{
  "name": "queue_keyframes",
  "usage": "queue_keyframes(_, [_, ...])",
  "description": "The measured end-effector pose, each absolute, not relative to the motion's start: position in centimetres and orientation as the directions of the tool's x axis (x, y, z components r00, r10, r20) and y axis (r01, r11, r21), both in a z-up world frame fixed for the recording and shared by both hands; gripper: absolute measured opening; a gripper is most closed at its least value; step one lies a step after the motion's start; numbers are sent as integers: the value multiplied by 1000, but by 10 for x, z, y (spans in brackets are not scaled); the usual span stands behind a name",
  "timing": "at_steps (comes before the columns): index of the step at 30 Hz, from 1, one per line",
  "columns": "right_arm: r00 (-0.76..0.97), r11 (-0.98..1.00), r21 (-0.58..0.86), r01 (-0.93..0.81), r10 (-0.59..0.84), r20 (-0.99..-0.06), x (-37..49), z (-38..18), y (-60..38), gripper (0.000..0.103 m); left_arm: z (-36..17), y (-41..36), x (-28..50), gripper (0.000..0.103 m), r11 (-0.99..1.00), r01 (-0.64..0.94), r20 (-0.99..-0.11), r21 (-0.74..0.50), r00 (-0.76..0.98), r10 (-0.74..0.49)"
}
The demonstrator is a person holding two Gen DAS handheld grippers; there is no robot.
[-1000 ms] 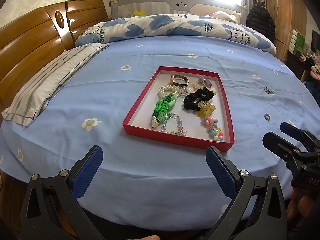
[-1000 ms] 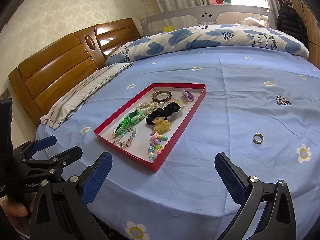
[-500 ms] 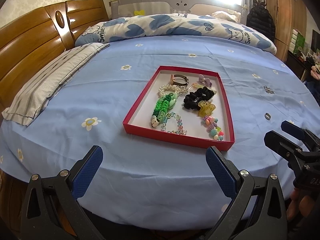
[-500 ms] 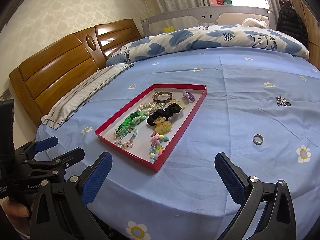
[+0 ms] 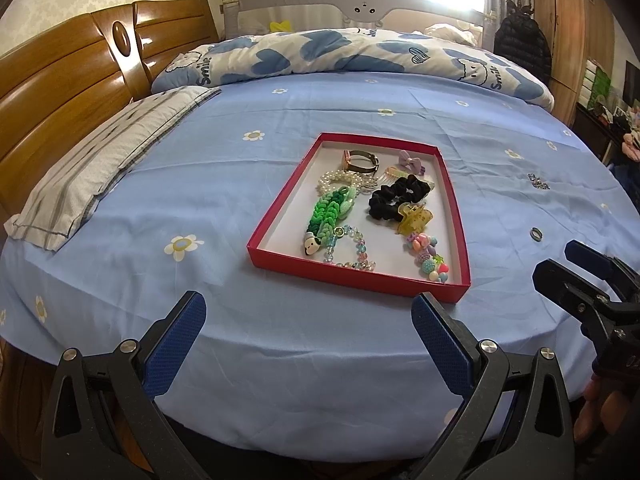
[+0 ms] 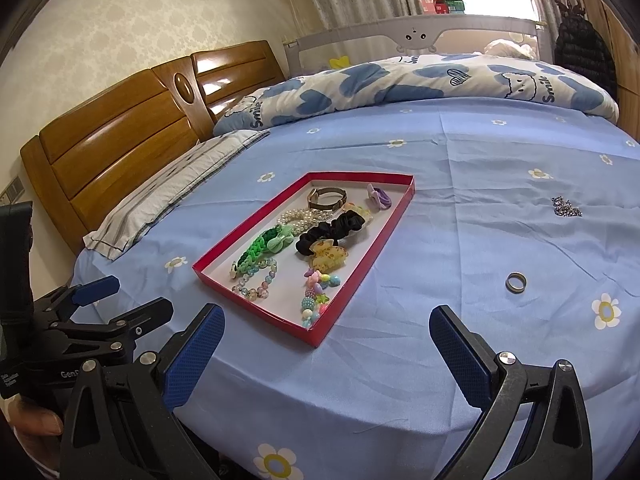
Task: Organize jewelry
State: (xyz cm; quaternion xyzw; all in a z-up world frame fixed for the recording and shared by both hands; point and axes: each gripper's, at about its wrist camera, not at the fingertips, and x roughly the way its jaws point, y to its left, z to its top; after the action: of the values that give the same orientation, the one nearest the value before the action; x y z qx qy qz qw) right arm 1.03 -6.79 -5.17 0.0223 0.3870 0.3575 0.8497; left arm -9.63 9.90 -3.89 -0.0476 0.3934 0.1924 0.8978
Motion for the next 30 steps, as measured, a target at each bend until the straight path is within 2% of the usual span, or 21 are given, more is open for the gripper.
queue_keyframes(30, [443,742,316,-591,626,-642,10,-52,-67,103,-40,100,-94,103,924,-376,-728,71,613,306])
